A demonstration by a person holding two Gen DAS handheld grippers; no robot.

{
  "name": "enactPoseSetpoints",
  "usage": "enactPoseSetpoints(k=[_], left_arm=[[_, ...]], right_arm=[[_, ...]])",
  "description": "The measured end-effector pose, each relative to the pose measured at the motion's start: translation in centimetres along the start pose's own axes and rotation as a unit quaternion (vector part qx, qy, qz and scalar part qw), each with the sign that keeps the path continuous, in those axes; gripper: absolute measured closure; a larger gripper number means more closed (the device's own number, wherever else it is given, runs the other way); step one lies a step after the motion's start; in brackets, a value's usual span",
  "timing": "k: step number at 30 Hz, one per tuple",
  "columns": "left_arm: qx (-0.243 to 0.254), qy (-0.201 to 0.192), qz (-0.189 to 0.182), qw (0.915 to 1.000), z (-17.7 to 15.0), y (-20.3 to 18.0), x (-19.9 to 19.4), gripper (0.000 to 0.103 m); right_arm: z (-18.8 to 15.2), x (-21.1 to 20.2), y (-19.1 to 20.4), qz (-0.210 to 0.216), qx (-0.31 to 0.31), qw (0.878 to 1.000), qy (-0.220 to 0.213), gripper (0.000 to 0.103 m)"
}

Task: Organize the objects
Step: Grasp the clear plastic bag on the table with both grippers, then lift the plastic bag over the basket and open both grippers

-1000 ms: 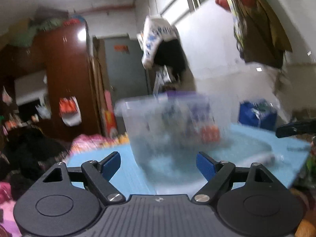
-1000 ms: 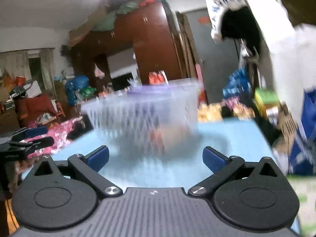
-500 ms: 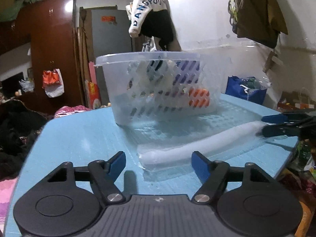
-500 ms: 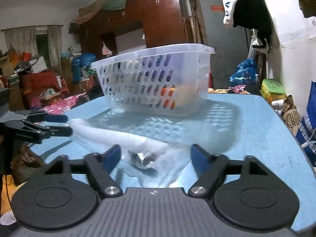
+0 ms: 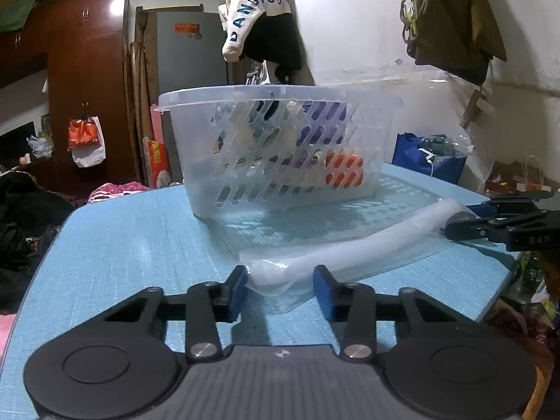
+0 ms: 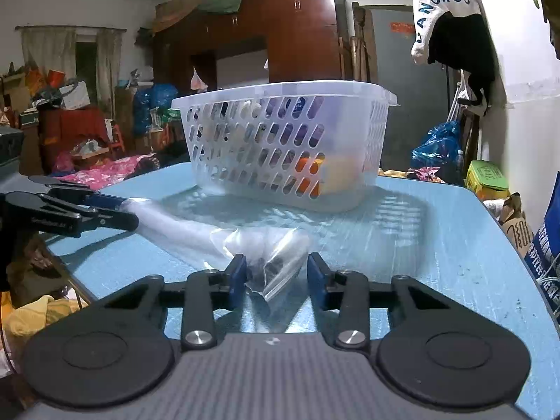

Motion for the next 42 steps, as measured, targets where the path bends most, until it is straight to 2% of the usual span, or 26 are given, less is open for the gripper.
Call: enactPoseSetpoints(k=[4,6,12,35,38,42], left_arm=[[0.006,-0.011,0.006,0.9999,0.1,-0.5,-0.1,0.071],[0.01,-0.02,0.008,0.9997,0.4,-0.8,-0.4,0.081],[0.02,-0.037,0.01,0.9991,0.8,-1.4,-1.2,0.091],[0.034,-0.074,0.026,0.9964,2.7,-2.3,-3.1,0.091],[0.041,-0.088,0.037,0.9946,4.4,-1.9,-4.2,0.091],[0.059,-0.125,0.057,0.9888,8.6,-0.9,-6.1,0.091]], right_arm=[[0.0,-0.1,0.2,0.012,0.004,1.0,-0.001,0.078],[0.0,-0.3,0.4,0.013,-0.001,1.0,-0.002,0.081],[0.3,-0.8,0.2,0.014,0.004,1.0,-0.011,0.084],[2.3,-2.1,0.4,0.018,0.005,0.999,-0.043,0.085],[4.1,-2.7,1.3,0.022,-0.008,0.998,-0.061,0.085],[8.7,-3.8,2.7,0.023,-0.039,0.994,-0.096,0.085]])
Point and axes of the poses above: each gripper's, at about its wrist camera, not at the fingertips, and x roughly the way its jaws point, y to its left, z to its top, the point moved 10 cm from there along x, roughly the way its jaws point, and after that the axes turned 9 degrees about x, right-handed, at the moved point
